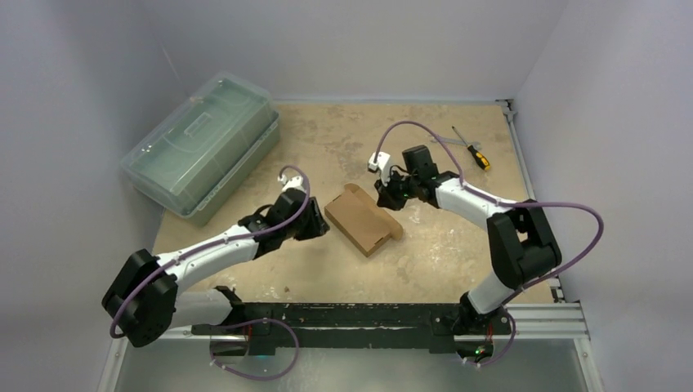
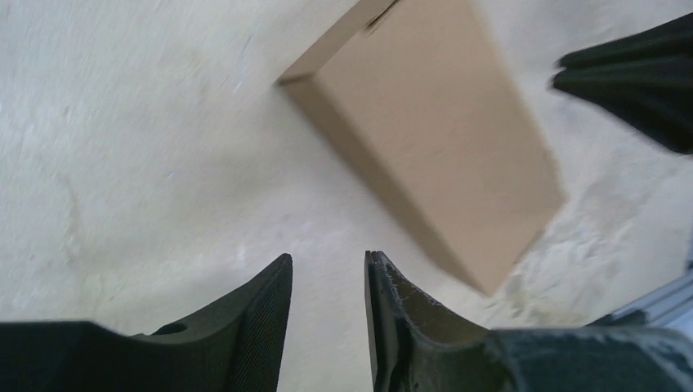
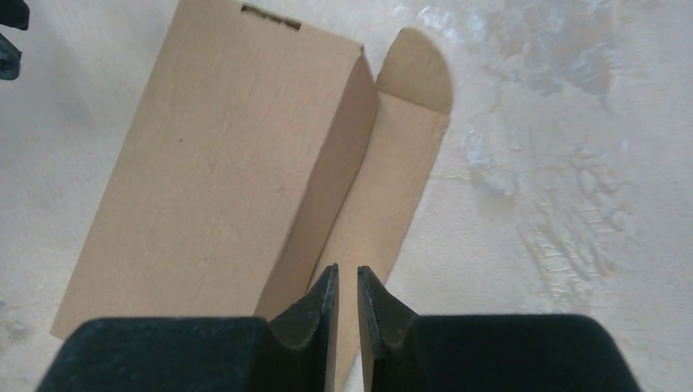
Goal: Fold the paper box
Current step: Close the paper box at the center of the board.
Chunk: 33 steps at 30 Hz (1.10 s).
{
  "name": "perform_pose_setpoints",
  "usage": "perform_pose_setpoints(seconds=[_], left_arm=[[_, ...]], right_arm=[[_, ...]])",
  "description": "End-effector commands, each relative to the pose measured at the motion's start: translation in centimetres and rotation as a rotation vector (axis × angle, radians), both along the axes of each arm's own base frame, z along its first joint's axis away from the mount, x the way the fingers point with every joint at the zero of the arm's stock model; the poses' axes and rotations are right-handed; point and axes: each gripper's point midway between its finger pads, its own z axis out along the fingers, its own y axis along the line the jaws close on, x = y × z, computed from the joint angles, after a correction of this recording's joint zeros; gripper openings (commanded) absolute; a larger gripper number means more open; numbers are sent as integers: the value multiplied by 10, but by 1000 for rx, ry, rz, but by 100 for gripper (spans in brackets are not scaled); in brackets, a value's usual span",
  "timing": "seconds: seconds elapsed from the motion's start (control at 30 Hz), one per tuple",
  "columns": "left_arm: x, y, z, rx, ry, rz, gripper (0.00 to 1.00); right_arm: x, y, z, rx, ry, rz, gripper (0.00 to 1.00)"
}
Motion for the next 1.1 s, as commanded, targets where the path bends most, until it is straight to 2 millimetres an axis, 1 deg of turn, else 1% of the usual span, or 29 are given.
perform_pose_setpoints(seconds=[0.0,0.13,0.2,0.33,0.5,0.6,0.77,0.93,1.0,1.07], left_arm=[[-14,6,-32,-39,77,40,35],[-13,2,-47,-26,104,33,33],[-6,-4,-48,-32,102,28,33],[9,-11,-50,-19,103,14,33],[31,-7,-57,2,116,23,32],[37,-7,-61,-12,141,9,31],[53,-6,-60,4,130,-1,31],[68,2,-61,51,126,5,31],[75,5,-62,73,123,8,31],[80,8,-64,95,129,8,31]], right_arm=[[16,0,-1,-106,-66,-30,15],[6,5,-10,-130,-39,24,13],[-1,11,-11,-118,-27,62,11],[-11,15,-17,-138,-11,109,11],[-26,24,-20,-153,-6,185,11],[-34,27,-22,-167,-4,219,11],[-47,35,-26,-175,15,269,11],[-61,44,-33,-196,30,325,11],[-61,44,-33,-202,29,322,11],[-56,41,-33,-225,16,297,12]])
